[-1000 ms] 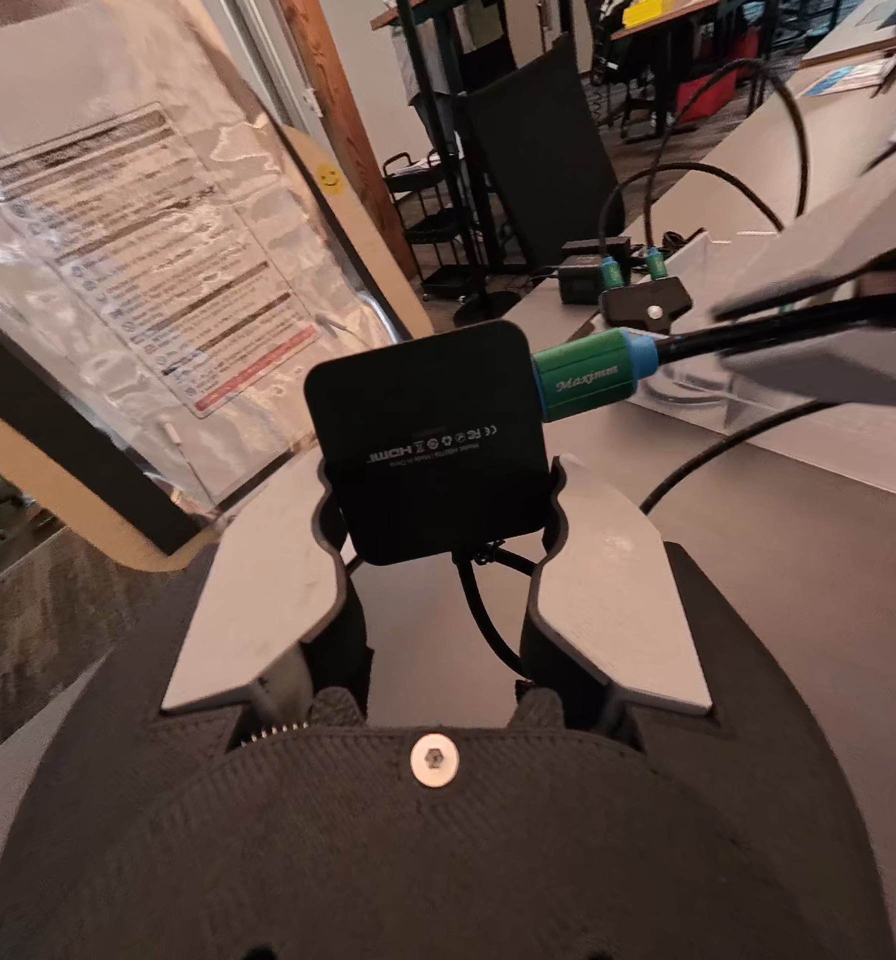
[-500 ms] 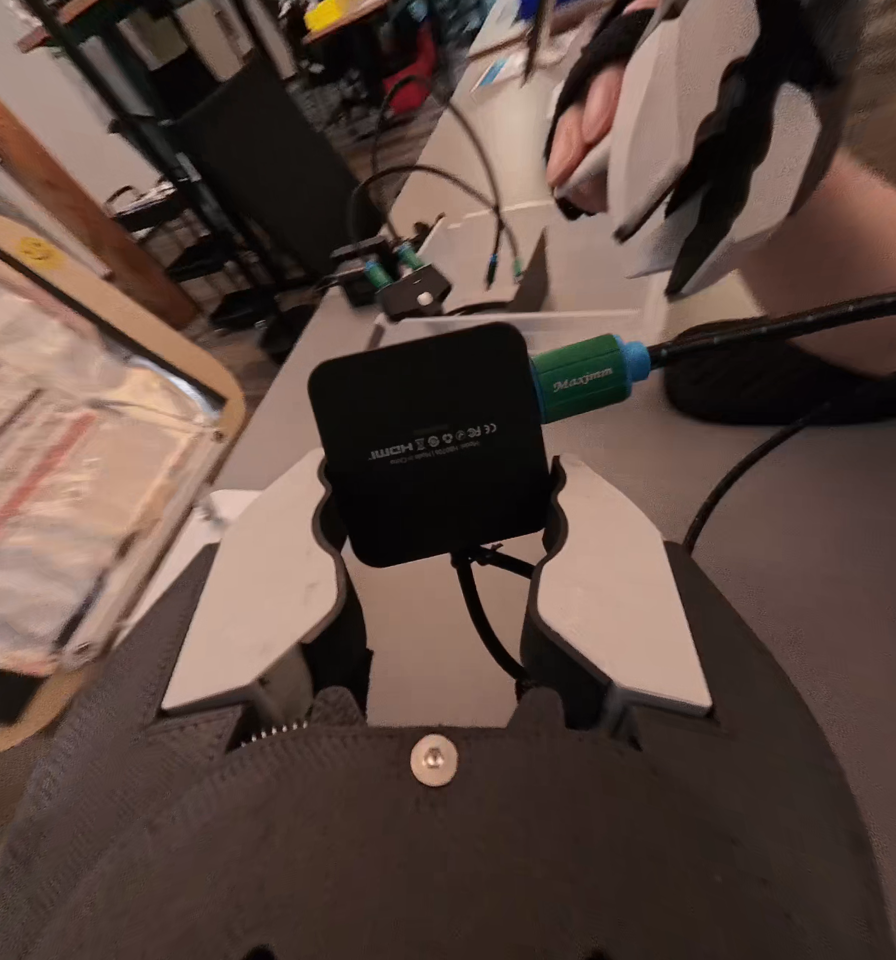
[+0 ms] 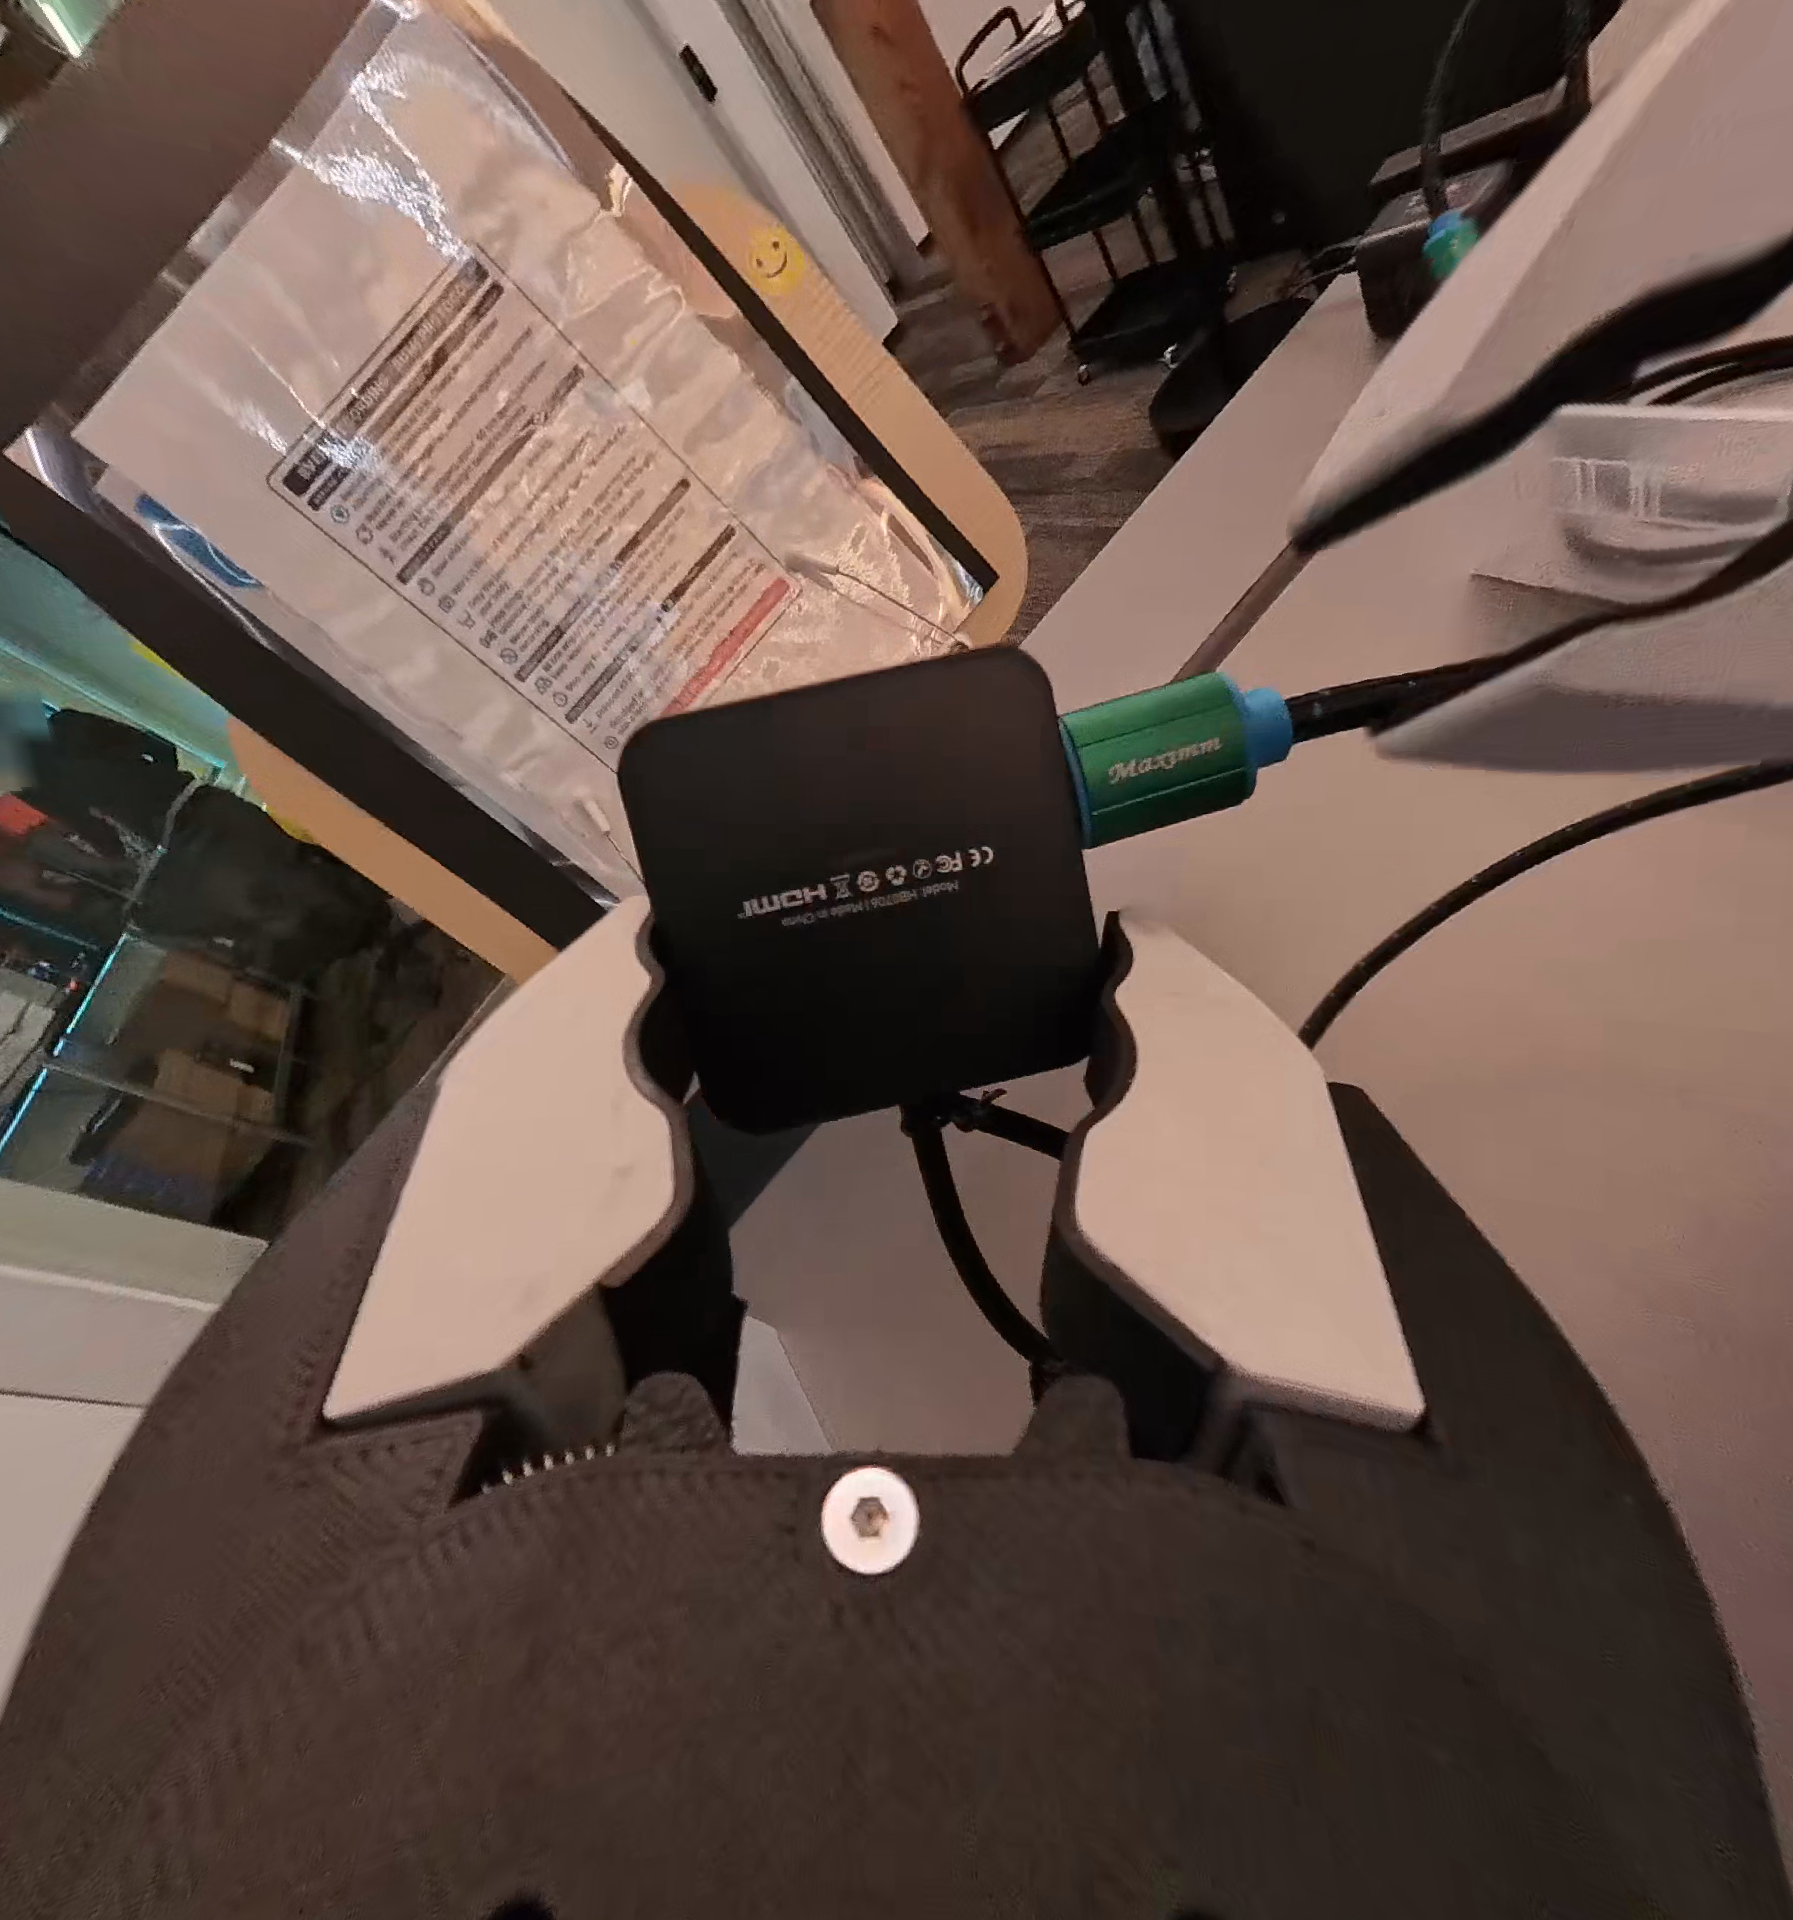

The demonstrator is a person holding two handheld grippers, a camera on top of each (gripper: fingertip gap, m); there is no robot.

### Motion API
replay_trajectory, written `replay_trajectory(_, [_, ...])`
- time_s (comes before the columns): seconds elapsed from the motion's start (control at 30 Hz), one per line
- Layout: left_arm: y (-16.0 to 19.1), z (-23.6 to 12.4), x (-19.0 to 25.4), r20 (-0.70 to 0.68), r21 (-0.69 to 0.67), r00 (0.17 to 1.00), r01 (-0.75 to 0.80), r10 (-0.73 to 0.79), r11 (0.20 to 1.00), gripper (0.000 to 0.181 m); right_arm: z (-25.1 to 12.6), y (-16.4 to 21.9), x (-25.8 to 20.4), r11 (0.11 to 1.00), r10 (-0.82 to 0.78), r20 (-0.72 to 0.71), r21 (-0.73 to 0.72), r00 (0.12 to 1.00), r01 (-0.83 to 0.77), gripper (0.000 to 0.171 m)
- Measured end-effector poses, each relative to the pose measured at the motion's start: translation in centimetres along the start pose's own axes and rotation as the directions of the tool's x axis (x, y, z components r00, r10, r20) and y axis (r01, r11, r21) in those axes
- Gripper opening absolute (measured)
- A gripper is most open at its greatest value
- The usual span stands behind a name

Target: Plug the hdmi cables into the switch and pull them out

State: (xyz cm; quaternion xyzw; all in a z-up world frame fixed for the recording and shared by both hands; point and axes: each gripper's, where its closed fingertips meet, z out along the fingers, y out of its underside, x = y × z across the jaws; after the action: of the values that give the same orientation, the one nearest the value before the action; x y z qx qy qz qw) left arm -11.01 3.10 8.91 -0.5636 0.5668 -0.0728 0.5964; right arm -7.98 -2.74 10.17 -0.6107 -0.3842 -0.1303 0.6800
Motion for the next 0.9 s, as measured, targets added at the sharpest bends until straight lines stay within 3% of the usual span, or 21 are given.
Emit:
replay_trajectory(0.17, [-0.1,0.2,0.6,-0.013,-0.001,0.999,0.030,-0.030,1.000,0.077,1.2,1.4,-0.5,0.992,-0.087,-0.042,-0.097,0.995,0.082,0.022])
replay_trajectory(0.3, [-0.2,0.2,0.7,-0.023,0.003,0.998,0.055,-0.055,0.998,0.076,1.3,1.4,-0.3,0.994,-0.068,-0.068,-0.094,0.995,0.062,0.012])
replay_trajectory(0.5, [-0.4,0.1,0.8,-0.045,0.011,0.994,0.104,-0.103,0.995,0.077,1.1,1.2,0.0,0.993,-0.099,-0.096,-0.077,0.990,0.092,0.012])
replay_trajectory(0.73, [-1.2,-0.5,0.9,-0.073,0.058,0.987,0.150,-0.146,0.987,0.076,0.7,0.7,0.1,0.999,0.036,-0.070,-0.016,0.997,-0.038,0.011])
replay_trajectory(0.9, [-1.4,-0.4,0.7,-0.047,0.082,0.992,0.123,-0.119,0.989,0.076,0.8,0.9,0.2,0.999,0.035,-0.108,-0.024,0.994,-0.037,0.011])
